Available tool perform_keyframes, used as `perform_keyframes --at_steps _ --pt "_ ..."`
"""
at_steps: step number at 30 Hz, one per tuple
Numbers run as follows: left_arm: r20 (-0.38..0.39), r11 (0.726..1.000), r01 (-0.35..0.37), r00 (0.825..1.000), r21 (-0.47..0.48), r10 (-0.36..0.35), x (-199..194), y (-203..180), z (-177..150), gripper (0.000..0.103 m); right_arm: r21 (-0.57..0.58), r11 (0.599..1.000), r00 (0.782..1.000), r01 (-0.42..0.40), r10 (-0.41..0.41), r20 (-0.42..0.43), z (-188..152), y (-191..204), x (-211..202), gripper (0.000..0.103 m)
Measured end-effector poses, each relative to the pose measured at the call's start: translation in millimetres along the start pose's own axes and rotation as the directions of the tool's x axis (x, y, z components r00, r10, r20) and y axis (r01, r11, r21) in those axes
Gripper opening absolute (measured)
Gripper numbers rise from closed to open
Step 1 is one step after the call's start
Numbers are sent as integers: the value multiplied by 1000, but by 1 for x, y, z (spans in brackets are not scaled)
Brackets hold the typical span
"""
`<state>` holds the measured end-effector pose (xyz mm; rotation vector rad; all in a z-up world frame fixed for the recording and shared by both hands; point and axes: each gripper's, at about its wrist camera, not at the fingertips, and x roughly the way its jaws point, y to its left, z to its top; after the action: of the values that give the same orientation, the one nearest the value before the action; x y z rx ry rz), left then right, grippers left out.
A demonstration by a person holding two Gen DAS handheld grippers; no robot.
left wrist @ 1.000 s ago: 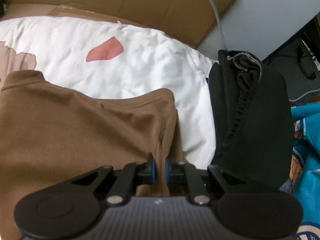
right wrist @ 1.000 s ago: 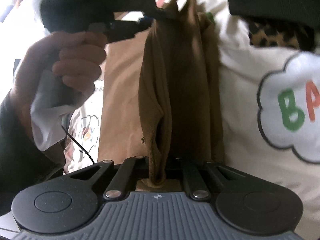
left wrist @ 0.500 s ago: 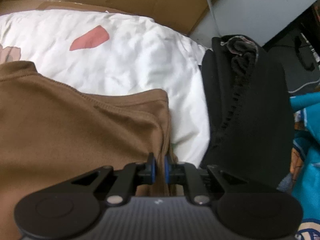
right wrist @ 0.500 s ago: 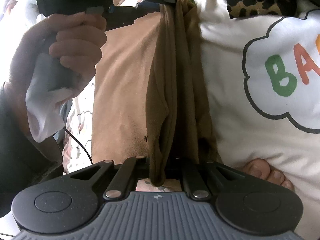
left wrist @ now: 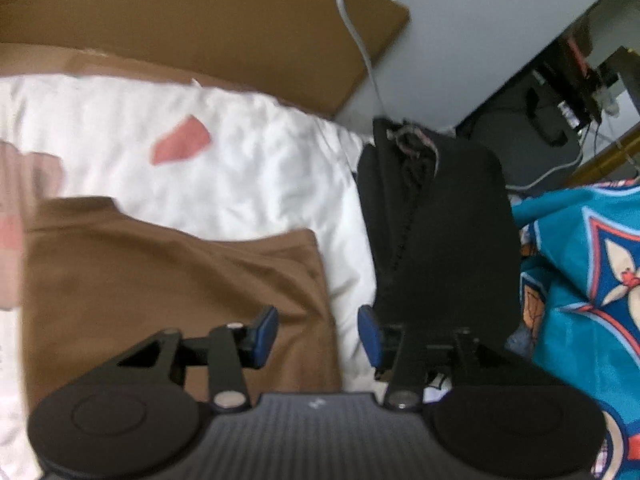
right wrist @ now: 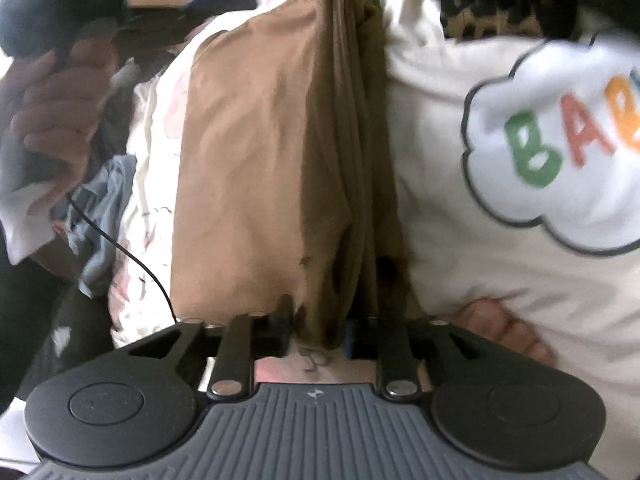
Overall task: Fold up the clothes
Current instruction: 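Lay the folded T-shirt down and open both tools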
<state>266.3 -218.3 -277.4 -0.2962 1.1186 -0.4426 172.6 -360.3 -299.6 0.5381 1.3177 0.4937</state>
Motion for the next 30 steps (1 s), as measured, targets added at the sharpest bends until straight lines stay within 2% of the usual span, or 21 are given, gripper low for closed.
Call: perform_keyframes --at_steps 2,5,7,8,10,16,19,22,23,26,30 --pt "17 1000 -7 1000 -15 7 -20 11 -3 48 -14 1000 1000 14 -14 13 13 19 -3 33" --pt "38 999 -22 999 -35 23 -48 30 -9 49 -15 999 998 40 -40 46 15 17 2 35" --pt "48 998 -38 998 -45 40 -66 44 -14 50 -9 999 996 50 -50 72 6 -11 1 35" --pt "51 998 -48 997 -50 51 -75 51 -17 50 -2 999 995 53 -52 80 10 -14 -4 35" --pt "49 995 -70 996 -64 73 -90 67 -25 50 -3 998 994 61 -61 89 9 -34 -33 35" --pt "7 983 -125 992 -133 127 -121 115 -58 50 -22 996 994 85 -83 67 1 -63 -59 35" --pt "-33 975 -117 993 -187 112 -124 136 -81 50 -19 994 993 103 -102 64 3 -67 -54 35" --pt "-72 964 -110 993 -240 95 -126 158 -103 50 -16 993 991 120 -119 59 4 -71 -49 45" --pt "-85 960 -108 992 -258 89 -127 165 -111 50 -15 992 991 125 -124 57 4 -72 -47 46" --pt "-113 945 -44 994 -324 8 -120 181 -134 50 -9 991 990 134 -134 48 3 -77 -42 47" --pt "-158 915 4 985 -404 -74 -107 196 -161 50 -4 990 989 140 -140 40 2 -83 -38 48"
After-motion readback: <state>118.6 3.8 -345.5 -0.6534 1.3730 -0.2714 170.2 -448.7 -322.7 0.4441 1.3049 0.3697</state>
